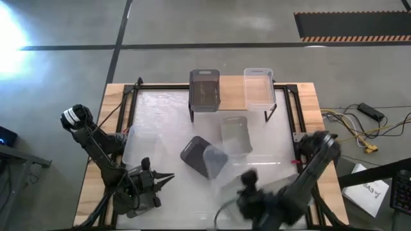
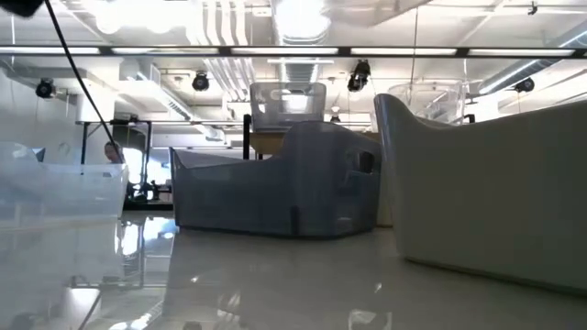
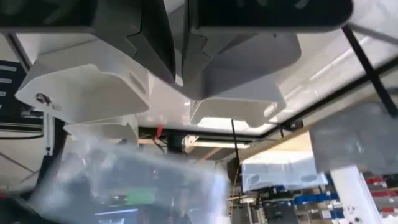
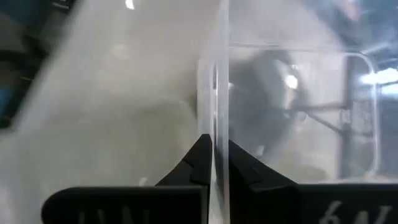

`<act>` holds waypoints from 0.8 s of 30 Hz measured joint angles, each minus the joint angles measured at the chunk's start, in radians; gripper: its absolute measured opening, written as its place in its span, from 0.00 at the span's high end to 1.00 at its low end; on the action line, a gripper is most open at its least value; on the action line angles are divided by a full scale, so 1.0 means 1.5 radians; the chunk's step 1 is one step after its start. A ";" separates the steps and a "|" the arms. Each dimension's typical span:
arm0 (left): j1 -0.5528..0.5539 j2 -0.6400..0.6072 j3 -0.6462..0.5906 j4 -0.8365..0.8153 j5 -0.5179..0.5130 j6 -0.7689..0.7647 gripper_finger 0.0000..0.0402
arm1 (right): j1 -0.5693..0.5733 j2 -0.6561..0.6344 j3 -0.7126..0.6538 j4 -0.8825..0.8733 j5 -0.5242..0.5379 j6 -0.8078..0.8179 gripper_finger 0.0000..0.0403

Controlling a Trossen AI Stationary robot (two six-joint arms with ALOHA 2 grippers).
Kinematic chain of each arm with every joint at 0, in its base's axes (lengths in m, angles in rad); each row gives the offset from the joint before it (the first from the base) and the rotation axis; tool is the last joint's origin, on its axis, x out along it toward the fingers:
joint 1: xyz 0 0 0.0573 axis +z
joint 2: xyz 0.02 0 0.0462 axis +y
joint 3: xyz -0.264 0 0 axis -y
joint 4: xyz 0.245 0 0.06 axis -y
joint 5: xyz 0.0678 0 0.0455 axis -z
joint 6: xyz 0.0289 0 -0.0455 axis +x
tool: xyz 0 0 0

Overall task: Stack baskets on shelf by color
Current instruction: Stack the bottom transparent bin on top of the transparent bin on the shelf

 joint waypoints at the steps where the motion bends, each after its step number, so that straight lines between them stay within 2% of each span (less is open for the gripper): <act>1: 0.000 0.000 -0.006 0.000 0.000 -0.012 0.97 | -0.013 -0.041 -0.034 0.000 0.007 -0.002 0.98; 6: 0.003 0.000 -0.035 0.028 -0.006 -0.034 0.97 | -0.135 -0.258 -0.177 0.000 0.049 -0.093 0.98; 9: 0.016 0.000 -0.049 0.046 -0.018 -0.034 0.97 | -0.254 -0.369 -0.231 0.009 0.049 -0.213 0.98; 12: 0.043 0.000 -0.050 0.050 -0.018 -0.034 0.97 | -0.405 -0.447 -0.271 0.053 0.035 -0.338 0.98; 14: 0.066 0.000 -0.050 0.053 -0.018 -0.033 0.97 | -0.518 -0.479 -0.284 0.073 -0.027 -0.414 0.98; 18: 0.110 0.000 -0.042 0.053 -0.015 -0.028 0.97 | -0.712 -0.502 -0.296 0.067 -0.217 -0.512 0.98; 21: 0.132 0.000 -0.038 0.052 0.001 -0.025 0.97 | -0.800 -0.493 -0.301 0.062 -0.285 -0.562 0.98; 24: 0.143 0.000 -0.030 0.054 0.031 0.002 0.97 | -0.838 -0.474 -0.301 0.046 -0.328 -0.588 0.98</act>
